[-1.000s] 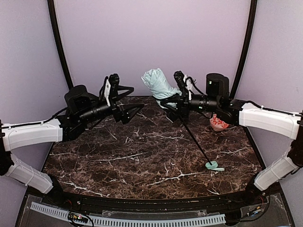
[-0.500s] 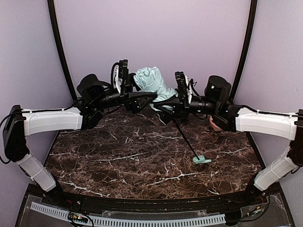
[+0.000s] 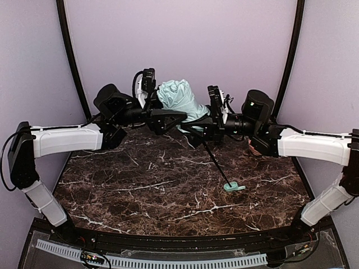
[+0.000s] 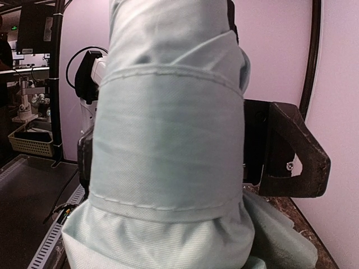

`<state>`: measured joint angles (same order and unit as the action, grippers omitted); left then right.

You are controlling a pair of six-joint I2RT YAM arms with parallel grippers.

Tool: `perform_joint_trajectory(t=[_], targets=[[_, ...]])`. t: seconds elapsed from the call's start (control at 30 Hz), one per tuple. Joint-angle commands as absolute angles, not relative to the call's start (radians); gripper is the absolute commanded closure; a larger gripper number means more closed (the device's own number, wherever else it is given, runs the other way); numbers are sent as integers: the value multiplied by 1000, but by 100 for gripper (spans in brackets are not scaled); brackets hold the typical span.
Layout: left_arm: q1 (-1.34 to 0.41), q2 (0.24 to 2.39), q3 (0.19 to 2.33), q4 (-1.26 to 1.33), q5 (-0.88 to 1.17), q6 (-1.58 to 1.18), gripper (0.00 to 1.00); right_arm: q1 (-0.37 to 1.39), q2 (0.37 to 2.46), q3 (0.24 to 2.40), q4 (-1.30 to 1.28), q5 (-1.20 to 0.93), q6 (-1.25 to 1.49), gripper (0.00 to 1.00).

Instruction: Put away the umbrella

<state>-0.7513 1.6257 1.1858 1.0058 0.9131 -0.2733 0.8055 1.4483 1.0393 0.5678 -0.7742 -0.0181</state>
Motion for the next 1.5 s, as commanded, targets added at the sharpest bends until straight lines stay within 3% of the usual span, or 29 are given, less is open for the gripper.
perform_joint_trajectory(t=[0.0, 0.3, 0.43, 0.57, 0.6, 0.67, 0.7, 0.73, 0.77, 1.07, 1.3, 1.47], targets=[[-770, 1589, 1198, 957, 919, -197, 9, 815, 1451, 1057, 624, -781, -39, 99], [-829, 1594, 1244, 871, 936, -81, 34, 815, 1470, 1065, 586, -782, -55, 97], [-833, 1584, 1249, 873, 948, -86, 65, 815, 1461, 1049, 557, -780, -82, 94], [-833, 1577, 1245, 852, 984, -73, 82, 815, 1444, 1044, 530, -776, -103, 89], [-833, 1574, 1242, 847, 989, -69, 87, 815, 1440, 1044, 508, -767, -115, 83], [-833, 1561, 1241, 818, 982, -55, 94, 813, 1423, 1053, 418, -750, -171, 55], [-833, 1550, 1242, 793, 969, -43, 97, 810, 1413, 1066, 340, -745, -217, 23], [-833, 1537, 1243, 759, 954, -25, 98, 805, 1402, 1076, 264, -737, -259, 4], [-833, 1521, 1250, 717, 933, -4, 99, 801, 1387, 1079, 167, -717, -290, 1], [-833, 1453, 1493, 121, 537, 164, 100, 725, 1177, 967, 17, -605, -349, 0], [-880, 1410, 1647, -78, 291, 311, 100, 687, 1109, 903, 55, -423, -325, 0], [-915, 1394, 1763, -135, 140, 329, 100, 680, 1139, 904, 44, -429, -312, 1]])
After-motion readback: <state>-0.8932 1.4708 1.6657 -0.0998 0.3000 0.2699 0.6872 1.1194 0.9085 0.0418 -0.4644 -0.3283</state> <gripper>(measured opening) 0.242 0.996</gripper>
